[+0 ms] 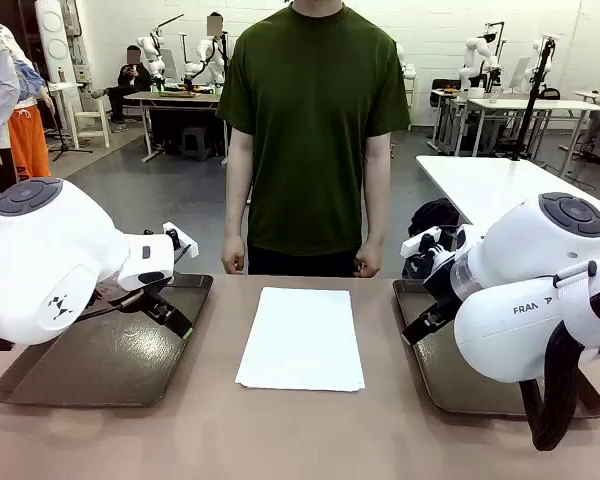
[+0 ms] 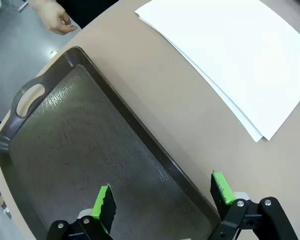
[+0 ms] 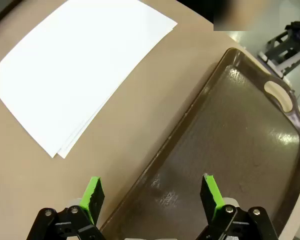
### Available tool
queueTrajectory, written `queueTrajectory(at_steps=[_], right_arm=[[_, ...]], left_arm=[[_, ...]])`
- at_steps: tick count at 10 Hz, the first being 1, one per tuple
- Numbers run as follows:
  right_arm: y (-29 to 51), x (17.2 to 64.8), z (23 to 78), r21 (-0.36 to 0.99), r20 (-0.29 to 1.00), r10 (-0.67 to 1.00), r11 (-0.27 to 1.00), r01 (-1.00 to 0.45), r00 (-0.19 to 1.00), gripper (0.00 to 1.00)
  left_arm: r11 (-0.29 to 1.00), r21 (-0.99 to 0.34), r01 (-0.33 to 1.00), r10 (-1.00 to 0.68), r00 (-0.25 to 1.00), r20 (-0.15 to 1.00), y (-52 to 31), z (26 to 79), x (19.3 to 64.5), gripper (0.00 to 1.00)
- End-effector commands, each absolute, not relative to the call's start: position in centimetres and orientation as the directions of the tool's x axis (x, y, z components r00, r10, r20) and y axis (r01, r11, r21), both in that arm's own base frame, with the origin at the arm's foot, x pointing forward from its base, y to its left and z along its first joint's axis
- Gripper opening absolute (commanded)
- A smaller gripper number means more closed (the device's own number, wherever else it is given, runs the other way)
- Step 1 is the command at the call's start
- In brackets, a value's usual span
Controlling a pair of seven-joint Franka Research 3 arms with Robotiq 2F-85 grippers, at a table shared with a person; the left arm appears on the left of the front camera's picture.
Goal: Sort the A4 documents.
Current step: Receive the A4 Paper.
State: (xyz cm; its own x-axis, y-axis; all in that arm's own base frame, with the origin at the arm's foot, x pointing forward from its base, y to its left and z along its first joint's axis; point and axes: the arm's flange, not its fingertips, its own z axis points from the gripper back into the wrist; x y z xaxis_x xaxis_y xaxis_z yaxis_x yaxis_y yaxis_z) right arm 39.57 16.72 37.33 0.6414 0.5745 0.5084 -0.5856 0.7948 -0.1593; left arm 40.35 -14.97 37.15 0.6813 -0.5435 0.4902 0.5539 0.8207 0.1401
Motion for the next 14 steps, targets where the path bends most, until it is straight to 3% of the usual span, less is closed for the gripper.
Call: queueTrajectory(at_steps=[1, 14], right_arm=[[16.72, 39.57, 37.33, -0.159, 0.508, 0.575, 0.795, -0.586, 0.641, 1.0], [16.73, 39.57, 37.33, -0.16, 0.508, 0.575, 0.795, -0.586, 0.641, 1.0]], left_arm=[[0.821, 0.14, 0.554, -0.544, 0.681, 0.49, -14.97, 37.16, 40.35, 1.0], [0.82, 0.14, 0.555, -0.544, 0.681, 0.49, -15.0, 37.15, 40.34, 1.0]])
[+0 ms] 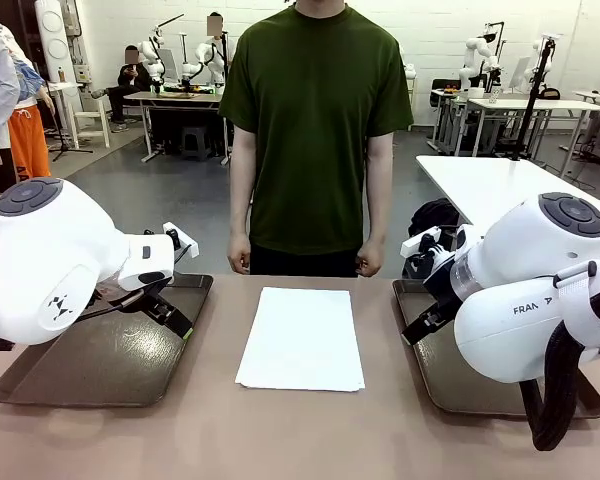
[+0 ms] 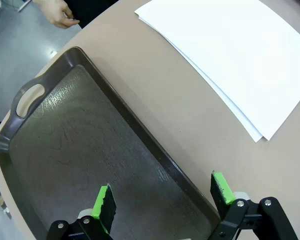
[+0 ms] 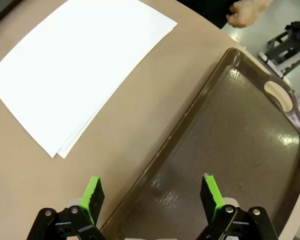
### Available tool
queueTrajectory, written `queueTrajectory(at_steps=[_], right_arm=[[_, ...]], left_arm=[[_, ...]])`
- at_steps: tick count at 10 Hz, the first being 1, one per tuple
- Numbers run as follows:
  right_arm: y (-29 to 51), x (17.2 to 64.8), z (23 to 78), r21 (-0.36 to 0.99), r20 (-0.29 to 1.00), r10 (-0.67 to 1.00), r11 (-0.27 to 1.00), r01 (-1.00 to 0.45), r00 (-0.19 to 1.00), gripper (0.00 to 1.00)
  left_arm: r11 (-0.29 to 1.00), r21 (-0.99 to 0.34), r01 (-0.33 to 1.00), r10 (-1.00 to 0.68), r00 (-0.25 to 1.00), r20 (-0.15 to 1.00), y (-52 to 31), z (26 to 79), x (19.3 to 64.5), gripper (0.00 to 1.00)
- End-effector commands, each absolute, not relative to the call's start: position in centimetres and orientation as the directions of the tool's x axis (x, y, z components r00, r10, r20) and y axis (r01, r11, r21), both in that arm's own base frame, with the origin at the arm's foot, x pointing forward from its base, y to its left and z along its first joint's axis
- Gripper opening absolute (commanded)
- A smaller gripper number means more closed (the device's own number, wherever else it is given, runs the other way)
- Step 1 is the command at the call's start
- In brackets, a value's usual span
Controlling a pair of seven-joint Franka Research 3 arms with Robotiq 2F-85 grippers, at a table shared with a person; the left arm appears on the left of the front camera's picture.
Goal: Sort the A4 documents.
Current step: Receive the A4 Paper.
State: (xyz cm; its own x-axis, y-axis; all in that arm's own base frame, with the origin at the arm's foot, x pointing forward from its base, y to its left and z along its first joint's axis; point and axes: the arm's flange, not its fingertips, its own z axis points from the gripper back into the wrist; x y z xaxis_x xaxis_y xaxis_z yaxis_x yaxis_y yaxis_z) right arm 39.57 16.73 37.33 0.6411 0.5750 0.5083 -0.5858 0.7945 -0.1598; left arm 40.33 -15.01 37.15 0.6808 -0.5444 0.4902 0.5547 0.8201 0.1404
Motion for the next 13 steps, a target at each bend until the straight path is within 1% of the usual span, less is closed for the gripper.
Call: queueTrajectory(at_steps=[1, 2, 3, 4, 5, 6, 7, 8, 9, 10, 13], right_arm=[[13.2, 39.6, 38.2, -0.127, 0.524, 0.551, 0.804, -0.58, 0.649, 1.0], [10.5, 39.6, 38.9, -0.109, 0.54, 0.526, 0.818, -0.565, 0.657, 1.0], [8.3, 39.3, 39.8, -0.084, 0.572, 0.512, 0.813, -0.576, 0.641, 1.0], [6.6, 39.1, 40.8, -0.054, 0.606, 0.5, 0.802, -0.594, 0.619, 1.0], [4.7, 38.9, 42.0, 0.011, 0.662, 0.468, 0.775, -0.632, 0.585, 1.0], [3.2, 38.8, 42.8, 0.075, 0.72, 0.419, 0.745, -0.663, 0.553, 1.0], [1.9, 38.6, 43.4, 0.103, 0.753, 0.385, 0.732, -0.673, 0.534, 1.0], [0.8, 38.4, 43.8, 0.115, 0.775, 0.358, 0.732, -0.672, 0.522, 1.0], [-0.1, 38.2, 44.1, 0.119, 0.784, 0.347, 0.729, -0.674, 0.514, 1.0], [-0.8, 38.0, 44.3, 0.135, 0.782, 0.343, 0.722, -0.679, 0.52, 1.0], [-2.0, 37.8, 45.0, 0.179, 0.773, 0.31, 0.732, -0.658, 0.554, 1.0]], left_arm=[[0.826, 0.148, 0.544, -0.524, 0.645, 0.556, -12.3, 39.7, 39.2, 1.0], [0.831, 0.153, 0.534, -0.515, 0.637, 0.573, -10.0, 41.1, 38.6, 1.0], [0.836, 0.124, 0.535, -0.494, 0.634, 0.594, -7.9, 42.3, 38.2, 1.0], [0.833, 0.067, 0.549, -0.464, 0.629, 0.624, -6.1, 43.3, 37.8, 1.0], [0.829, 0.044, 0.558, -0.45, 0.618, 0.644, -4.4, 44.0, 37.5, 1.0], [0.812, -0.014, 0.584, -0.434, 0.62, 0.654, -3.5, 44.1, 37.5, 1.0], [0.781, -0.085, 0.618, -0.419, 0.621, 0.662, -2.9, 44.3, 37.2, 1.0], [0.772, -0.128, 0.622, -0.401, 0.634, 0.661, -2.1, 44.6, 36.9, 1.0], [0.786, -0.149, 0.6, -0.378, 0.657, 0.652, -1.3, 44.9, 36.6, 1.0], [0.779, -0.163, 0.606, -0.396, 0.676, 0.622, -0.6, 45.4, 36.3, 1.0], [0.786, -0.135, 0.604, -0.388, 0.651, 0.653, 1.4, 46.7, 35.0, 1.0]])
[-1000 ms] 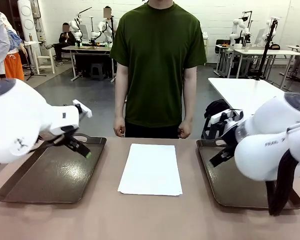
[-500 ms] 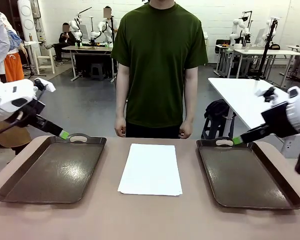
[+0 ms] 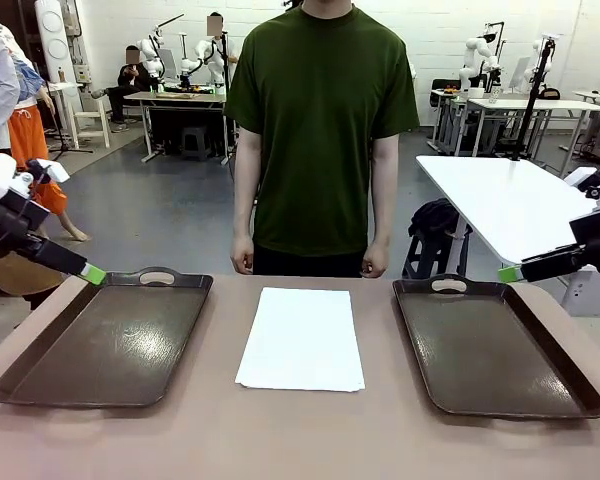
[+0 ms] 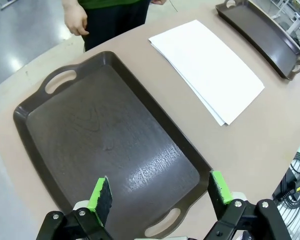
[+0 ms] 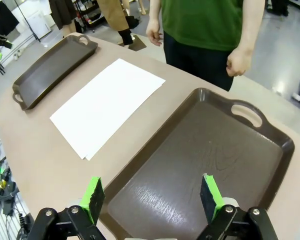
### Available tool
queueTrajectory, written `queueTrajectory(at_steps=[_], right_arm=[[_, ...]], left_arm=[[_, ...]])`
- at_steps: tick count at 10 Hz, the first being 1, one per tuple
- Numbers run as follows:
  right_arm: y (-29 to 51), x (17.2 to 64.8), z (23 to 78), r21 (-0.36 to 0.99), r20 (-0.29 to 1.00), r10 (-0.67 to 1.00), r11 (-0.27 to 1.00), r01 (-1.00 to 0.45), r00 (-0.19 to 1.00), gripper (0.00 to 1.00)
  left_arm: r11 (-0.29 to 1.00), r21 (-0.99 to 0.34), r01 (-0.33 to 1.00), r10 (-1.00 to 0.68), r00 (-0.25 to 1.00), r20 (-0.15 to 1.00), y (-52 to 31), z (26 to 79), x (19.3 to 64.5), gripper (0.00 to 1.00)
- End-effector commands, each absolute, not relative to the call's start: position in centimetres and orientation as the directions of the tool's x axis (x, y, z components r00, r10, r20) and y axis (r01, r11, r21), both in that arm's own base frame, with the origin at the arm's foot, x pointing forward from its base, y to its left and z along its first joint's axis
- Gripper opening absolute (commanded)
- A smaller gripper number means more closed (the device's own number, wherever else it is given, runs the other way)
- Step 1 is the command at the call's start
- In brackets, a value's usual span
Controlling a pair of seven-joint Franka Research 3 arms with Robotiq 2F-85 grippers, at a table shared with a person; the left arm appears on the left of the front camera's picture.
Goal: Sort the A4 documents.
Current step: Receive the A4 Paper.
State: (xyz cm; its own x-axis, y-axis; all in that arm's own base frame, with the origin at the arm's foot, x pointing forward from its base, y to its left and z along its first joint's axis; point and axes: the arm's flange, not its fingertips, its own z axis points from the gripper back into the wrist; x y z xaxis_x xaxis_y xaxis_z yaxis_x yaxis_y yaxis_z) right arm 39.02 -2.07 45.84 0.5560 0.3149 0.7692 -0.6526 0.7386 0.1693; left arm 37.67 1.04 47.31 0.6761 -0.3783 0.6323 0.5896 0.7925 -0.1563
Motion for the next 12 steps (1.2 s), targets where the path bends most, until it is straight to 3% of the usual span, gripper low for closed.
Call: queueTrajectory(at_steps=[1, 4, 6, 7, 12], right_arm=[[-1.9, 38.0, 44.9, 0.181, 0.767, 0.316, 0.728, -0.662, 0.558, 1.0], [-1.1, 38.0, 45.0, 0.176, 0.759, 0.342, 0.712, -0.68, 0.554, 1.0], [-0.8, 38.3, 44.8, 0.199, 0.711, 0.319, 0.763, -0.615, 0.626, 1.0], [-1.1, 38.7, 45.8, 0.184, 0.753, 0.334, 0.721, -0.668, 0.567, 1.0], [-1.1, 38.7, 45.8, 0.184, 0.753, 0.334, 0.721, -0.668, 0.567, 1.0]], left_arm=[[0.788, -0.134, 0.601, -0.382, 0.647, 0.66, 1.7, 46.7, 34.6, 1.0], [0.811, -0.146, 0.566, -0.347, 0.667, 0.659, 2.0, 46.3, 34.4, 1.0], [0.838, -0.161, 0.522, -0.328, 0.716, 0.617, 1.9, 46.1, 34.9, 1.0], [0.813, -0.137, 0.566, -0.358, 0.671, 0.65, 2.6, 48.5, 37.0, 1.0], [0.813, -0.137, 0.566, -0.358, 0.671, 0.65, 2.6, 48.5, 37.0, 1.0]])
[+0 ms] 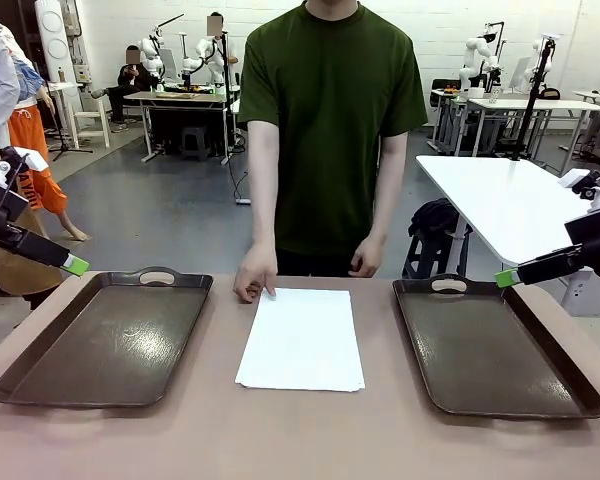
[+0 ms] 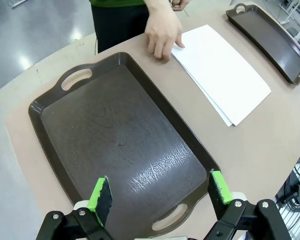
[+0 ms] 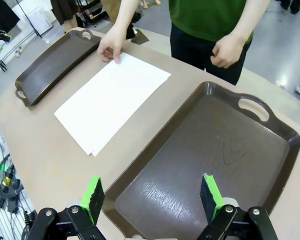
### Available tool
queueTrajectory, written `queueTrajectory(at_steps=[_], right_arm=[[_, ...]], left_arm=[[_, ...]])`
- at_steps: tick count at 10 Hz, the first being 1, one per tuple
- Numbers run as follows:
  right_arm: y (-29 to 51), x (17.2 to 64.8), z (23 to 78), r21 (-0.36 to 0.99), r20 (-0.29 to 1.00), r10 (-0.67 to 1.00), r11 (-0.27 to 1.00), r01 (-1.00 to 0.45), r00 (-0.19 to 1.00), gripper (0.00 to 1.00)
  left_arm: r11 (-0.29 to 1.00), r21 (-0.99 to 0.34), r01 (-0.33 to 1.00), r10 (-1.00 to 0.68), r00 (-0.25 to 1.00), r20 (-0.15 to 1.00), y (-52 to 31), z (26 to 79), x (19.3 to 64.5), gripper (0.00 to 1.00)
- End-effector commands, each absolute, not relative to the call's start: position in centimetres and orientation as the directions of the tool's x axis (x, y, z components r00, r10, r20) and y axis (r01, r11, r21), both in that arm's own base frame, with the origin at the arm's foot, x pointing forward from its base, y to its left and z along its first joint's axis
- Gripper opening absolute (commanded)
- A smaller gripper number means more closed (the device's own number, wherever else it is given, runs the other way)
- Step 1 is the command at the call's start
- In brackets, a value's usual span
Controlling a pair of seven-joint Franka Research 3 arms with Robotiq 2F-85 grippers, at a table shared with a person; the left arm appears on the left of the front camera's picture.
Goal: Sort the A4 documents.
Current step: Receive the A4 Paper.
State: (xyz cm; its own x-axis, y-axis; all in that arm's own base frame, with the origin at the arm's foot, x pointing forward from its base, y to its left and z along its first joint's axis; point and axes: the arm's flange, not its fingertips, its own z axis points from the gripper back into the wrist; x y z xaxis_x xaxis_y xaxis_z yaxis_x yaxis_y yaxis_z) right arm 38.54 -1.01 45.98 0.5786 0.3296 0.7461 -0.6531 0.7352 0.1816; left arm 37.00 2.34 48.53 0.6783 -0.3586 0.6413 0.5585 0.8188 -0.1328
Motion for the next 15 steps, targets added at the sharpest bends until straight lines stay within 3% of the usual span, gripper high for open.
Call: queueTrajectory(at_steps=[1, 15], right_arm=[[-1.12, 38.73, 45.78, 0.184, 0.753, 0.334, 0.721, -0.668, 0.567, 1.0], [-1.12, 38.73, 45.78, 0.184, 0.753, 0.334, 0.721, -0.668, 0.567, 1.0]], left_arm=[[0.813, -0.137, 0.566, -0.358, 0.671, 0.65, 2.63, 48.53, 36.99, 1.0], [0.813, -0.137, 0.566, -0.358, 0.671, 0.65, 2.63, 48.53, 36.99, 1.0]])
